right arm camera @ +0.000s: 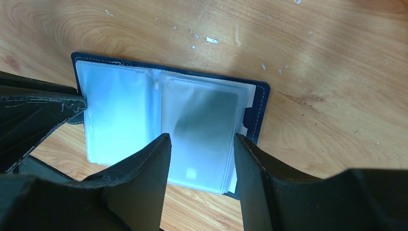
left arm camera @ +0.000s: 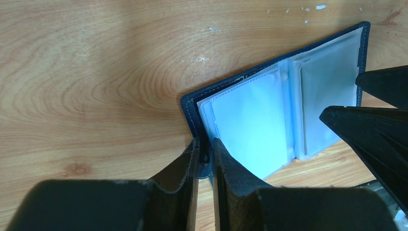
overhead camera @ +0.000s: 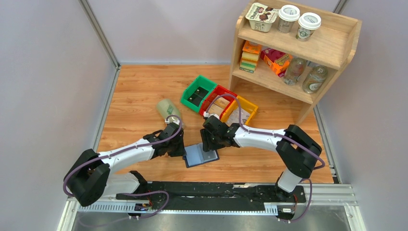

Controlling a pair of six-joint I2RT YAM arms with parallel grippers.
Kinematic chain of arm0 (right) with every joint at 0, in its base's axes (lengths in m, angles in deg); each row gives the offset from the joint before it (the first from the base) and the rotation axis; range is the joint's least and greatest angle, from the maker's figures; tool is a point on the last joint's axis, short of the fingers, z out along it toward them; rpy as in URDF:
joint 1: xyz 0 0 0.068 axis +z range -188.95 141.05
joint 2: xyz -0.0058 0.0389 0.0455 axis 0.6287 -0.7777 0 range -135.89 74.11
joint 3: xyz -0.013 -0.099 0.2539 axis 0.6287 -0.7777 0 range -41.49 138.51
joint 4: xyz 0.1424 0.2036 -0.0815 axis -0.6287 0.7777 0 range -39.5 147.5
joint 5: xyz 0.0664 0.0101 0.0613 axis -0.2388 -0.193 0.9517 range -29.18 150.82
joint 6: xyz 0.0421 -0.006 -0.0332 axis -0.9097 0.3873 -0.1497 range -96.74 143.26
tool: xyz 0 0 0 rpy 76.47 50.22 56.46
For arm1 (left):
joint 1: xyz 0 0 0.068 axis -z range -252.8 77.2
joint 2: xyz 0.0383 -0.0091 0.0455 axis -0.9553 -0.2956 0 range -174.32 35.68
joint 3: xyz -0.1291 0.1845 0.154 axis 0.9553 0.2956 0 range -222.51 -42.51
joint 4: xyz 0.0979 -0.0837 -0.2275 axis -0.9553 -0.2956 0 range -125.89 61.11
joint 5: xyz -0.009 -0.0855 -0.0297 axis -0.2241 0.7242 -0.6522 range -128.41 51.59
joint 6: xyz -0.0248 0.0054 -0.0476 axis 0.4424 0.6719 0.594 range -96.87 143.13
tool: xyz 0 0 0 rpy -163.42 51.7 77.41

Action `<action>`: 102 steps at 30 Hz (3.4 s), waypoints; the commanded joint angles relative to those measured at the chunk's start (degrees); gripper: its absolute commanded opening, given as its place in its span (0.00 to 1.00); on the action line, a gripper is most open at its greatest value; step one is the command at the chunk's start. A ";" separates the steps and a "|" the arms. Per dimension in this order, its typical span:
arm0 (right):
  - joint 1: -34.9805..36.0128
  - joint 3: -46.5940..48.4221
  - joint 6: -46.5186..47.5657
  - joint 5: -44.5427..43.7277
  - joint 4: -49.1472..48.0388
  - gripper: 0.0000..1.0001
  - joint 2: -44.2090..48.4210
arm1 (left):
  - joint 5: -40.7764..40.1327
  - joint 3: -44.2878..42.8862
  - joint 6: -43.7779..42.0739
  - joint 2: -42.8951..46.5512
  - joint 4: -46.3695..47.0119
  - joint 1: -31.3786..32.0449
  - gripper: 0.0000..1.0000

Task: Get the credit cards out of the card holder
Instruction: Remove the credit card from the card holder.

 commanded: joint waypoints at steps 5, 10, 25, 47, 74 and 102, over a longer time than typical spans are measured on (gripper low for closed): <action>0.21 2.22 0.84 0.51 -1.17 0.53 -1.11 | 0.24 0.07 -0.13 -1.26 -1.02 0.21 0.21; 0.12 2.39 1.10 3.93 -2.14 0.52 -0.41 | 0.24 -0.02 -0.22 -1.35 -0.93 0.21 0.21; 1.00 3.62 0.31 12.54 -6.01 0.48 2.49 | 0.60 -0.46 -0.57 -1.96 -0.58 0.21 0.21; 2.06 5.29 -1.18 21.69 -12.60 0.54 -8.67 | -11.53 5.26 7.25 21.58 -6.82 0.12 0.32; -9.81 -7.71 2.69 16.33 -11.10 0.26 5.04 | 4.55 3.50 14.54 2.54 23.41 1.53 0.45; -9.98 -13.87 -0.91 21.07 -16.29 0.15 0.30 | 4.03 9.82 23.95 -0.66 37.39 3.38 0.24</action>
